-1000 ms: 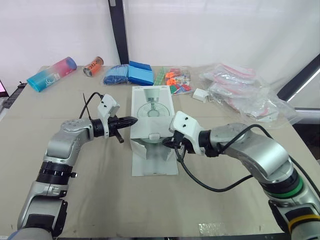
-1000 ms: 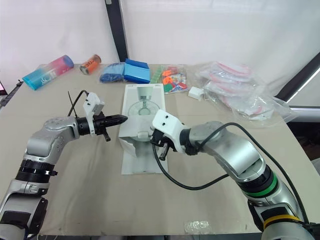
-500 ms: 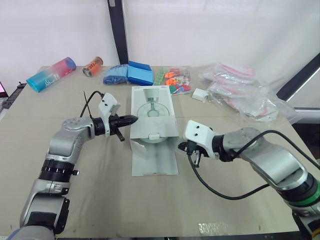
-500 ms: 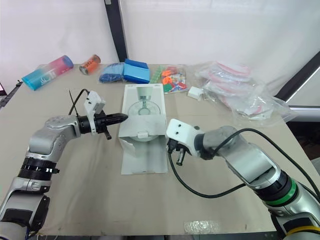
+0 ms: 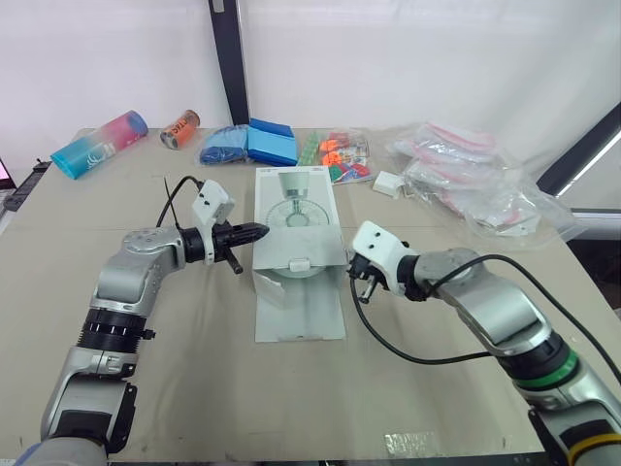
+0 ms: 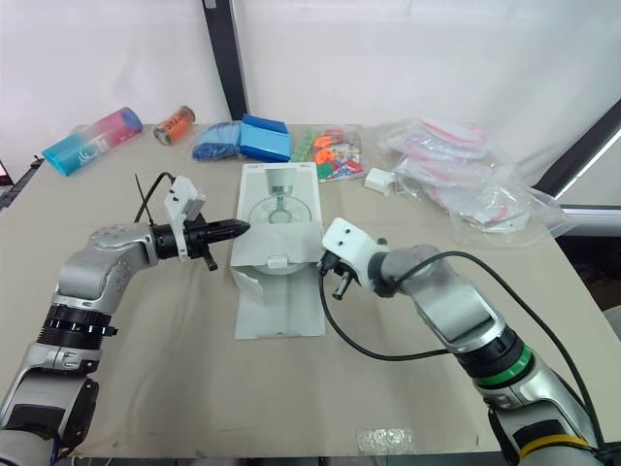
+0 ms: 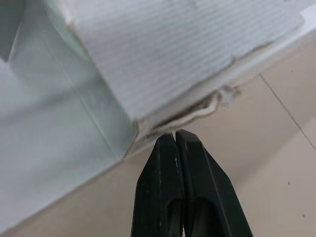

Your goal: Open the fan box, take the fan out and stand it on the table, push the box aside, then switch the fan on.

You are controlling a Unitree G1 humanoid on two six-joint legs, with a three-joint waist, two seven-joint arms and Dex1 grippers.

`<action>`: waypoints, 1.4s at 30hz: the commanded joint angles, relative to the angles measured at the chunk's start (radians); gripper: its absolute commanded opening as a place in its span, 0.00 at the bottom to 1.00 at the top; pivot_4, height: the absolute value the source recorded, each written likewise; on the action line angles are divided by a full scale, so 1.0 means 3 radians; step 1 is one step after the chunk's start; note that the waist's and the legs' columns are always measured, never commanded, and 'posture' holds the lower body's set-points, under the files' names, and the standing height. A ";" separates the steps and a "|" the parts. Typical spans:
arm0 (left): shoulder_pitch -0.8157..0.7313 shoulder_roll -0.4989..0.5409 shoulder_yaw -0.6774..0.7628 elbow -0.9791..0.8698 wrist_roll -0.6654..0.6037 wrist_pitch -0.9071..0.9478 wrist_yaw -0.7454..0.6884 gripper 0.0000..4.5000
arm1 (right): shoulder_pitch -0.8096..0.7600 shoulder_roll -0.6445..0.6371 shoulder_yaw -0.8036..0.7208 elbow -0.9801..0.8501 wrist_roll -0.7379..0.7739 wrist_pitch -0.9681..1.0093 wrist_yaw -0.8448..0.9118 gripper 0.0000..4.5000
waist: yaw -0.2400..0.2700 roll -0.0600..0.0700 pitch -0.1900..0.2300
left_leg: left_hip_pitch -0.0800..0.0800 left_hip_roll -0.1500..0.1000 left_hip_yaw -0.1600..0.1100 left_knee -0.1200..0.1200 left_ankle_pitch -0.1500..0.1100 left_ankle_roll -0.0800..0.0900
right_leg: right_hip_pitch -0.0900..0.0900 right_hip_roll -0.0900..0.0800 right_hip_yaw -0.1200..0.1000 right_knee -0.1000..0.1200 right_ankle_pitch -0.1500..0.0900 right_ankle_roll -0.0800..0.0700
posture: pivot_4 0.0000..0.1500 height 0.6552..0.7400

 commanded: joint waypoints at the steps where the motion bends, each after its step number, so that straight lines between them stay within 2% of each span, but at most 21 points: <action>1: -0.0028 0.0021 0.0006 -0.0053 0.0017 0.0003 0.0007 0.00 | -0.0079 0.0140 -0.0212 -0.0013 0.0002 0.0014 -0.0078 0.00 | -0.0001 0.0000 0.0000 | 0.0000 0.0000 0.0000 0.0000 0.0000 0.0000 | 0.0000 0.0000 0.0000 0.0000 0.0000 0.0000 | 1.00 1.00; 6: 0.0069 0.0068 -0.0032 -0.0169 0.0014 0.0058 -0.0039 0.00 | -0.0079 0.0227 -0.0304 0.0024 0.0003 0.0113 -0.0104 0.00 | -0.0005 0.0000 0.0000 | 0.0000 0.0000 0.0001 0.0000 0.0000 0.0000 | -0.0001 0.0001 0.0000 0.0001 0.0001 -0.0001 | 1.00 1.00; 12: 0.0027 0.0122 0.0018 -0.0066 0.0045 0.0036 -0.0032 0.00 | -0.0002 0.0088 -0.0391 -0.0043 0.0017 0.0133 -0.0021 0.00 | -0.0004 0.0000 0.0000 | 0.0000 0.0000 0.0001 0.0000 0.0000 0.0001 | 0.0000 0.0001 0.0000 0.0001 0.0000 -0.0001 | 1.00 1.00; 19: 0.0056 0.0266 0.0095 -0.0077 0.0035 0.0057 -0.0061 0.00 | 0.0254 -0.0417 -0.0445 -0.0318 0.0170 -0.0066 0.0496 0.00 | -0.0004 0.0001 0.0000 | 0.0000 -0.0001 0.0002 -0.0001 -0.0001 0.0002 | 0.0000 0.0001 0.0000 0.0000 0.0000 0.0000 | 1.00 1.00; 26: -0.0014 0.0293 0.0066 -0.0106 0.0040 0.0113 -0.0037 0.00 | 0.0335 -0.0638 -0.0523 -0.0425 0.0427 -0.0412 0.1054 0.00 | -0.0005 0.0000 0.0001 | 0.0001 0.0000 0.0002 0.0000 -0.0001 0.0002 | 0.0001 0.0002 0.0000 0.0000 -0.0001 0.0001 | 1.00 1.00; 32: -0.0163 0.0106 -0.0059 0.0065 0.0068 -0.0016 -0.0086 0.00 | 0.0071 -0.0128 -0.1077 -0.0269 0.0976 -0.0111 0.0840 0.00 | 0.0002 -0.0002 0.0001 | 0.0000 0.0000 0.0000 0.0001 -0.0001 0.0001 | 0.0001 0.0001 -0.0001 0.0000 0.0000 0.0001 | 1.00 1.00; 38: -0.0445 -0.0198 -0.0199 0.0560 0.0199 -0.0275 -0.0122 0.00 | -0.0280 0.0388 -0.1154 0.0371 0.0776 -0.0009 0.0172 0.00 | 0.0005 -0.0003 0.0000 | 0.0000 0.0000 0.0000 0.0003 0.0000 0.0000 | 0.0001 0.0000 -0.0001 0.0002 0.0003 -0.0002 | 1.00 1.00; 42: -0.0604 -0.0300 -0.0201 0.0852 0.0259 -0.0446 -0.0151 0.00 | -0.0177 0.0508 -0.0847 0.0598 0.0504 -0.0170 0.0023 0.00 | 0.0006 -0.0003 0.0000 | -0.0003 -0.0001 0.0001 0.0002 0.0000 0.0001 | -0.0002 -0.0002 -0.0002 0.0002 0.0003 -0.0002 | 1.00 1.00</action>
